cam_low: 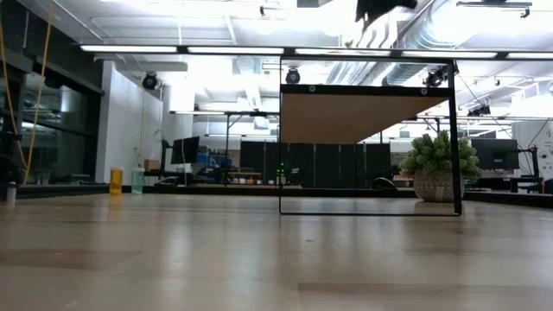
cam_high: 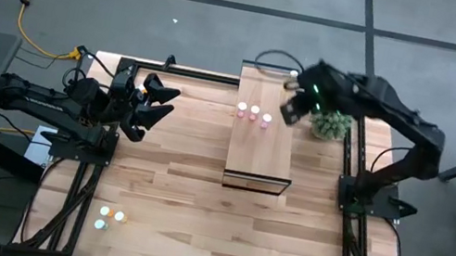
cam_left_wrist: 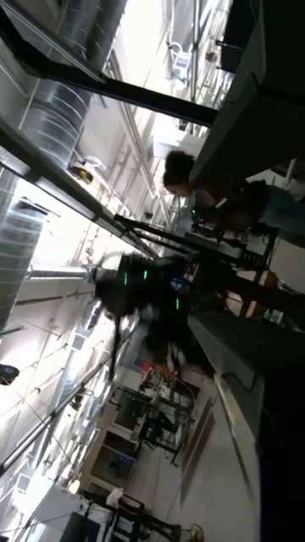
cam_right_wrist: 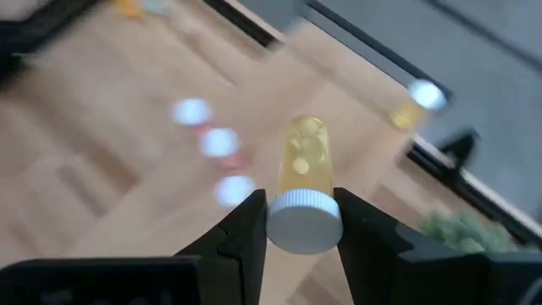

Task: Pick and place medicine bottles onto shelf by color
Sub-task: Put the bottom yellow pill bottle on the shelf aligned with the other yellow pill bottle

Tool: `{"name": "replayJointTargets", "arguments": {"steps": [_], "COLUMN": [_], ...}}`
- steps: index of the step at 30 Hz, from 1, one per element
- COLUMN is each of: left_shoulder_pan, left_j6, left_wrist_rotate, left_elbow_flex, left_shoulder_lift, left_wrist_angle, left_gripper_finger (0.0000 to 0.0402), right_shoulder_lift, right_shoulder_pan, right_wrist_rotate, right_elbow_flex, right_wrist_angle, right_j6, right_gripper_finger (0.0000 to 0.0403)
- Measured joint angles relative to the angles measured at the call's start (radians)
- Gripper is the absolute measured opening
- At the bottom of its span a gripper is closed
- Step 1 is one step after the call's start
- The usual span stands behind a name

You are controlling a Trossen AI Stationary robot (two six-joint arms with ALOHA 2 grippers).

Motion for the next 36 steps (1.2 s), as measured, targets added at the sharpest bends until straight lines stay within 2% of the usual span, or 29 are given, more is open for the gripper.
{"name": "replayJointTargets", "arguments": {"steps": [3,5,9,19,36], "left_shoulder_pan": [0.000,0.000,0.000,0.000,0.000], "left_j6": [-0.006,-0.007,-0.008,-0.031,-0.032], "left_wrist_rotate": [-0.001,-0.001,-0.010,-0.013,-0.013], "left_elbow_flex": [0.000,0.000,0.000,0.000,0.000], "left_shoulder_lift": [0.001,0.004,0.005,0.005,0.005], "left_wrist_angle": [0.000,0.000,-0.002,-0.001,0.000], "left_gripper_finger": [0.0247,0.0247,0.0247,0.0247,0.0247], "right_shoulder_lift": [0.056,0.099,0.187,0.338,0.390], "right_shoulder_pan": [-0.118,-0.181,-0.273,-0.417,-0.438], "right_wrist_rotate": [-0.088,-0.183,-0.308,-0.315,-0.320], "right_elbow_flex": [0.001,0.001,0.001,0.082,0.073], "right_wrist_angle": [-0.006,-0.012,-0.037,-0.137,-0.130], "right_j6": [-0.001,-0.007,-0.055,-0.113,-0.115], "right_gripper_finger": [0.0113,0.0113,0.0113,0.0113,0.0113]}}
